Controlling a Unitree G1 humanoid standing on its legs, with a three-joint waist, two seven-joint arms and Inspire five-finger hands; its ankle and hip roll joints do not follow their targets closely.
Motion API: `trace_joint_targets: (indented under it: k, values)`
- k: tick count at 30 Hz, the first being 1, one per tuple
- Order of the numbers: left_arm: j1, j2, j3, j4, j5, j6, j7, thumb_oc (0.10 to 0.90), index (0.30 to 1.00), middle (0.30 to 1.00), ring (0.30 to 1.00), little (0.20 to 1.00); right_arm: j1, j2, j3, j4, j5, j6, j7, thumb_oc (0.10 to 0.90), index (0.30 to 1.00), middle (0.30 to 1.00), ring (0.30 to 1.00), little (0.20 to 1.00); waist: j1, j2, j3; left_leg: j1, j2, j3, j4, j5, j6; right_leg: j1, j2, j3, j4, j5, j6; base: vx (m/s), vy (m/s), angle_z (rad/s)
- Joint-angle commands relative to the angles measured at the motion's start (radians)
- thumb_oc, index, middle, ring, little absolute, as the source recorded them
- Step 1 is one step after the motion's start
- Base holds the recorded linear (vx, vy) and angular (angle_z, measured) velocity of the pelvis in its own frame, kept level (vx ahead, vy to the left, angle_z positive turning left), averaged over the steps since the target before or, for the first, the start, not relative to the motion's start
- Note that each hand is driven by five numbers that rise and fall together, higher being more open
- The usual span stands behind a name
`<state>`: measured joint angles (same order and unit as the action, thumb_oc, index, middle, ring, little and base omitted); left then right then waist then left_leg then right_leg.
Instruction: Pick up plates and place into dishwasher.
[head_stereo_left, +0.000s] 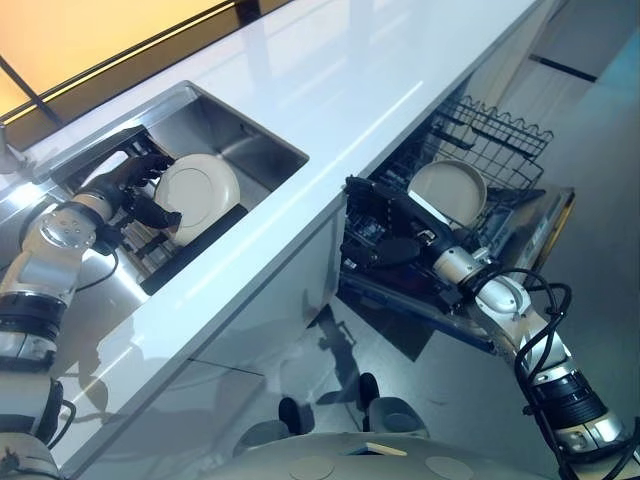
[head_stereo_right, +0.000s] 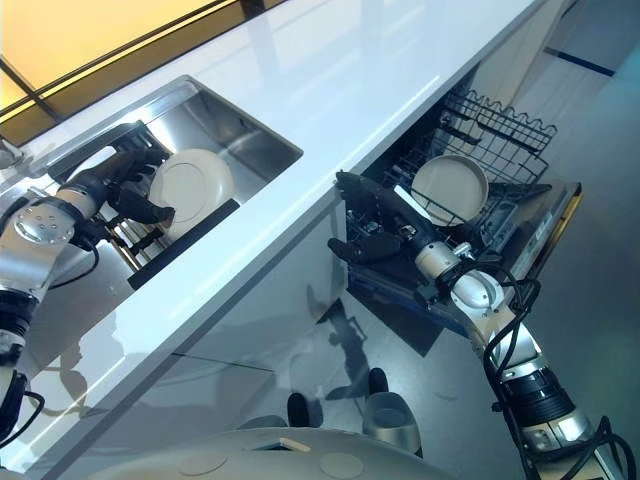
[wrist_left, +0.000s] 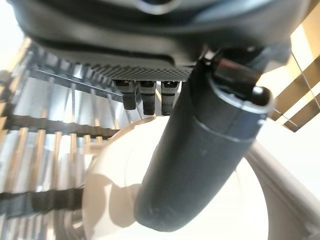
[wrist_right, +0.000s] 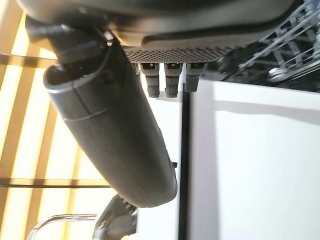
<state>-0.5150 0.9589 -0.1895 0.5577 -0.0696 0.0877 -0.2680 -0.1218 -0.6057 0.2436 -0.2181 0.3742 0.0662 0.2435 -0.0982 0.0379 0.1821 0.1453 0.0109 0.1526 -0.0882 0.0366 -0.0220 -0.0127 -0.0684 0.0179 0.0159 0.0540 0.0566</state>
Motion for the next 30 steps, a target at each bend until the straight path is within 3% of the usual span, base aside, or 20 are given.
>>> trace_joint_targets:
  k: [1, 5, 10, 12, 15, 24, 25, 26, 27, 28, 30]
  values:
    - [-0.130, 0.062, -0.026, 0.054, -0.099, -0.029, 0.003, 0.800, 0.900, 0.900, 0.900, 0.900, -0.126, -0.014, -0.017, -0.135, 0.043, -0.139, -0.009, 0.800, 0.900, 0.900, 0.900, 0.900, -0.019, 0.038, -0.105, -0.071, -0.115, -0.015, 0.063, -0.085, 0.078, -0.027, -0.048, -0.007, 0.103, -0.033, 0.105, 0.03, 0.012, -0.05]
    - [-0.158, 0.046, -0.040, 0.086, -0.130, -0.016, -0.009, 0.800, 0.900, 0.900, 0.900, 0.900, -0.115, -0.022, -0.017, -0.139, 0.030, -0.138, -0.014, 0.800, 0.900, 0.900, 0.900, 0.900, -0.032, 0.042, -0.103, -0.069, -0.116, -0.008, 0.058, -0.085, 0.080, -0.033, -0.046, 0.005, 0.101, -0.026, 0.104, 0.01, 0.003, -0.01]
    - [-0.182, 0.031, -0.084, 0.130, -0.114, 0.088, -0.077, 0.800, 0.900, 0.900, 0.900, 0.900, -0.121, -0.041, -0.026, -0.142, 0.026, -0.136, -0.028, 0.800, 0.900, 0.900, 0.900, 0.900, -0.048, 0.049, -0.094, -0.073, -0.120, -0.002, 0.064, -0.089, 0.083, -0.043, -0.043, 0.023, 0.107, -0.021, 0.102, 0.02, 0.017, -0.11]
    - [-0.178, 0.025, -0.096, 0.142, -0.136, 0.161, -0.170, 0.800, 0.900, 0.900, 0.900, 0.900, -0.120, -0.046, -0.032, -0.146, 0.019, -0.133, -0.035, 0.800, 0.900, 0.900, 0.900, 0.900, -0.051, 0.053, -0.091, -0.074, -0.121, -0.001, 0.067, -0.090, 0.083, -0.045, -0.042, 0.028, 0.108, -0.021, 0.102, 0.01, 0.015, -0.08]
    - [-0.103, 0.007, -0.107, 0.127, -0.154, 0.219, -0.327, 0.800, 0.900, 0.900, 0.900, 0.900, -0.107, -0.069, -0.050, -0.160, 0.007, -0.144, -0.048, 0.800, 0.900, 0.900, 0.900, 0.900, -0.053, 0.060, -0.082, -0.074, -0.120, 0.000, 0.073, -0.095, 0.083, -0.045, -0.040, 0.035, 0.105, -0.023, 0.103, -0.01, 0.006, -0.12]
    - [-0.044, 0.018, -0.162, 0.014, -0.066, 0.277, -0.603, 0.800, 0.900, 0.900, 0.900, 0.900, -0.086, -0.117, -0.093, -0.177, 0.028, -0.147, -0.063, 0.800, 0.900, 0.900, 0.900, 0.900, -0.060, 0.065, -0.073, -0.068, -0.121, 0.005, 0.080, -0.102, 0.081, -0.033, -0.036, 0.038, 0.094, -0.027, 0.104, 0.00, 0.000, -0.02]
    - [-0.045, 0.020, -0.174, -0.010, -0.079, 0.300, -0.627, 0.657, 0.778, 0.778, 0.778, 0.757, -0.089, -0.121, -0.094, -0.180, 0.033, -0.141, -0.066, 0.800, 0.900, 0.900, 0.900, 0.900, -0.060, 0.065, -0.073, -0.067, -0.121, 0.003, 0.079, -0.101, 0.081, -0.032, -0.034, 0.039, 0.092, -0.029, 0.103, 0.00, 0.000, 0.00]
    - [-0.044, 0.020, -0.176, -0.023, -0.072, 0.302, -0.645, 0.611, 0.738, 0.738, 0.738, 0.711, -0.087, -0.123, -0.098, -0.181, 0.033, -0.141, -0.064, 0.800, 0.900, 0.900, 0.900, 0.900, -0.060, 0.065, -0.074, -0.067, -0.122, 0.001, 0.078, -0.101, 0.081, -0.031, -0.032, 0.039, 0.091, -0.030, 0.103, 0.00, 0.000, 0.00]
    - [-0.041, 0.024, -0.181, -0.049, -0.081, 0.313, -0.661, 0.740, 0.848, 0.848, 0.848, 0.840, -0.085, -0.123, -0.099, -0.181, 0.032, -0.138, -0.066, 0.800, 0.900, 0.900, 0.900, 0.900, -0.058, 0.066, -0.074, -0.066, -0.123, 0.000, 0.078, -0.100, 0.081, -0.028, -0.032, 0.038, 0.088, -0.032, 0.103, 0.00, 0.000, 0.00]
    - [-0.038, 0.023, -0.186, -0.070, -0.095, 0.322, -0.675, 0.542, 0.679, 0.679, 0.679, 0.642, -0.084, -0.124, -0.099, -0.181, 0.032, -0.133, -0.070, 0.800, 0.900, 0.900, 0.900, 0.900, -0.057, 0.065, -0.074, -0.066, -0.123, -0.003, 0.077, -0.099, 0.081, -0.026, -0.031, 0.038, 0.087, -0.033, 0.103, 0.00, 0.000, 0.00]
    - [-0.033, 0.016, -0.187, -0.108, -0.117, 0.330, -0.696, 0.306, 0.476, 0.476, 0.476, 0.406, -0.081, -0.122, -0.100, -0.177, 0.030, -0.136, -0.067, 0.800, 0.900, 0.900, 0.900, 0.900, -0.054, 0.064, -0.073, -0.065, -0.124, -0.007, 0.077, -0.098, 0.080, -0.023, -0.031, 0.033, 0.086, -0.035, 0.104, 0.00, 0.000, 0.00]
